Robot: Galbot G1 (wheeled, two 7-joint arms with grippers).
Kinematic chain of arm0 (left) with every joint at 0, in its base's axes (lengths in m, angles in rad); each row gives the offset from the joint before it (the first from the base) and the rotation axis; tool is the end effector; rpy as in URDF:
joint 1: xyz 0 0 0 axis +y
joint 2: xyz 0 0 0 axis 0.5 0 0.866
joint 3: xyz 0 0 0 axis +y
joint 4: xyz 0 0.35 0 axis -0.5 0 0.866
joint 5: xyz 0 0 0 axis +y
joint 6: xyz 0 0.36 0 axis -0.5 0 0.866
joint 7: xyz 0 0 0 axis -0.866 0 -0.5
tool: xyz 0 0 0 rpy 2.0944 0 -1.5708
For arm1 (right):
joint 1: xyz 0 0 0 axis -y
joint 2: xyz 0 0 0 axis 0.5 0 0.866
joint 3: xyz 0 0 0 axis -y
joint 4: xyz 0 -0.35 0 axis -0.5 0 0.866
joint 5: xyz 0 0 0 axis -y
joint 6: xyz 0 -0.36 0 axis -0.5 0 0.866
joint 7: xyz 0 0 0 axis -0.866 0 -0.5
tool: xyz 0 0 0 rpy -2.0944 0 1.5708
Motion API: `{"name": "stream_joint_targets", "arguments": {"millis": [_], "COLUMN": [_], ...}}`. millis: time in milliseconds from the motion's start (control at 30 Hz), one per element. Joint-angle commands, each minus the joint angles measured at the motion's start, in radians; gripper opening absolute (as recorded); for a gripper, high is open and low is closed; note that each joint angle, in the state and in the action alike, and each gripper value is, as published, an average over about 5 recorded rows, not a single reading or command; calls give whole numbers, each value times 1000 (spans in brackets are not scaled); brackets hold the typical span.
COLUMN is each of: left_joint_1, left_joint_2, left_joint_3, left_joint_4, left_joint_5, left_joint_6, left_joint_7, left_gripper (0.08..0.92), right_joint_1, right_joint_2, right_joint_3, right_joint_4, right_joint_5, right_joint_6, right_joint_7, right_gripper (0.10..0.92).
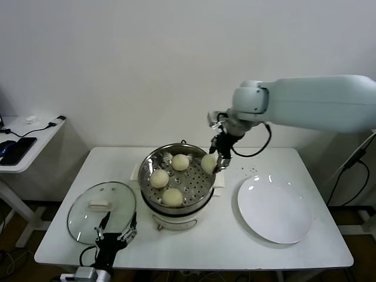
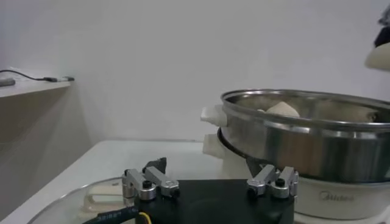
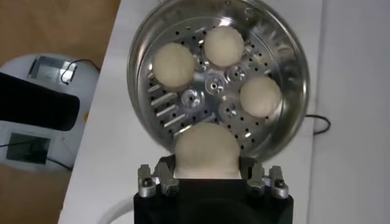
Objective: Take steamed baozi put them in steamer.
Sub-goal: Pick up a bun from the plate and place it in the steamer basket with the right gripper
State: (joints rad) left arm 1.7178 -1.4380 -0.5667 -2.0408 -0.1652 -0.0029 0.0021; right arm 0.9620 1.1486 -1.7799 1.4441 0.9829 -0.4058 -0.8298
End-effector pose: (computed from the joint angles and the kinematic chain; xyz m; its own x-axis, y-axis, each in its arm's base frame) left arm 0.1372 0.0385 -0.3430 -0.9805 0.0239 0.1950 0.0181 0.9993 -0.0315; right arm 0.5265 0.0801 -0.0170 -0.1027 -0.2296 0.9679 -0.9796 -0.1455 -0.1384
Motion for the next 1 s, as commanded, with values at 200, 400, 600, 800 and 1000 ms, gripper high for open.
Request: {"name": "stream_joint_targets", "arguments": {"millis": [200,400,600,800,1000], "left_joint_1": [-1,-4,-2,2,5], "left_joint_2": [0,1,1,3,2], "left_joint_3": [4,4,2,0,-2], "left_joint_4": [13,16,16,13,8], "left_joint_5": [-2,-3,-4,-5,-6], "left_joint_6": [-2,-3,-5,-7,-6], "left_joint_7": [0,1,0,0,0], "left_gripper": [823,823,823,823,823], "right_joint_1": [-235,-276,-300,-304,-264], "right_joint_2": [146,132,126,119,101], "right_joint_3": [42,65,86,99,108], "right_joint_4": [-157,-169,-173,-173,-164], "right_joint_5": [-62,-87,-92,-88,-65], "right_joint_6": [-46,-50,-52,-38,9], "right_joint_7": [87,110,124,127,78], "right_gripper": [670,670,670,682,798]}}
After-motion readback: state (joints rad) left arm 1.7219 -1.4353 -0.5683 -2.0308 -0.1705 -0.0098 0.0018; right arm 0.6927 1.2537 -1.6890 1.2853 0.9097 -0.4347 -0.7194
